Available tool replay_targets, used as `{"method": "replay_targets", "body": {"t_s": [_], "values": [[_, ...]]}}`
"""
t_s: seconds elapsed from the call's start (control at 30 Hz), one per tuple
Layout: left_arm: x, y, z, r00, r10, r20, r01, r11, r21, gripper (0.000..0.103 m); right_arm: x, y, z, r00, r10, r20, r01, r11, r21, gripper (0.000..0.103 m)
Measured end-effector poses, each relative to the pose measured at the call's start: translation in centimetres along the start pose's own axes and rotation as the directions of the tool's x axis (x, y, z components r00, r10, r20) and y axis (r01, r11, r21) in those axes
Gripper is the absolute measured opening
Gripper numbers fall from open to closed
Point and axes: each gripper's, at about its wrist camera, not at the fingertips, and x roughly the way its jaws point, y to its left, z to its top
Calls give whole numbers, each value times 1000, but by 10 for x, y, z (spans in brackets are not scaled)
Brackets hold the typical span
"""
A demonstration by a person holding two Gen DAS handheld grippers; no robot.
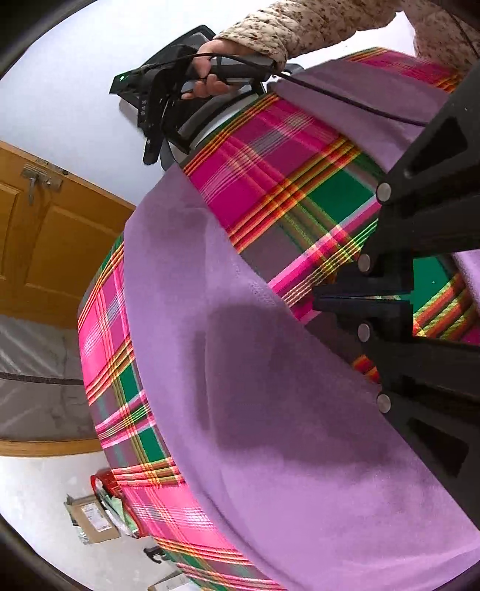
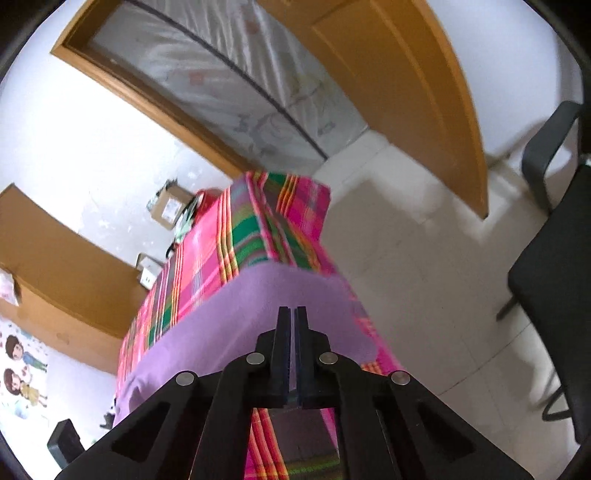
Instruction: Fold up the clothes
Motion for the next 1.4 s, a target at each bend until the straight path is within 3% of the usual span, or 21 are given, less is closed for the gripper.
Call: {"method": "replay_targets", "body": {"t_s": [0.1, 0.17, 0.4, 0.5, 0.57, 0.7, 0.83, 1.0, 1.17, 1.4], "values": [[-8, 12, -4, 1000, -19, -5, 18, 998, -59, 1, -9, 9, -5, 999, -39, 6, 39, 997, -67, 6], [-15, 21, -9, 1000, -14, -3, 14, 995, -96, 1, -10, 19, -13, 1000, -24, -16, 22, 993, -116, 7], [-73, 55, -31, 997, -10, 78, 28, 971, -237, 1, -16, 85, -52, 988, 97, -122, -130, 945, -301, 16], [-107, 69, -44, 989, 14, 146, 29, 956, -291, 1, -20, 119, -73, 969, 158, -189, -221, 897, -382, 23], [-120, 78, -48, 983, 35, 183, 27, 946, -324, 3, -19, 141, -93, 951, 180, -251, -275, 864, -422, 37], [-144, 103, -81, 971, 87, 222, 15, 907, -421, 3, -7, 185, -145, 918, 164, -362, -345, 780, -522, 38], [-159, 127, -124, 966, 131, 223, 3, 857, -515, 3, 17, 227, -199, 862, 135, -488, -433, 696, -573, 38], [-172, 155, -171, 961, 165, 223, 5, 794, -608, 3, 50, 272, -255, 805, 92, -586, -506, 624, -596, 38], [-172, 173, -198, 961, 166, 222, 20, 758, -652, 3, 79, 308, -298, 791, 52, -610, -525, 571, -632, 39], [-164, 186, -207, 963, 142, 230, 47, 750, -660, 3, 100, 348, -327, 792, 32, -610, -534, 521, -666, 42]]}}
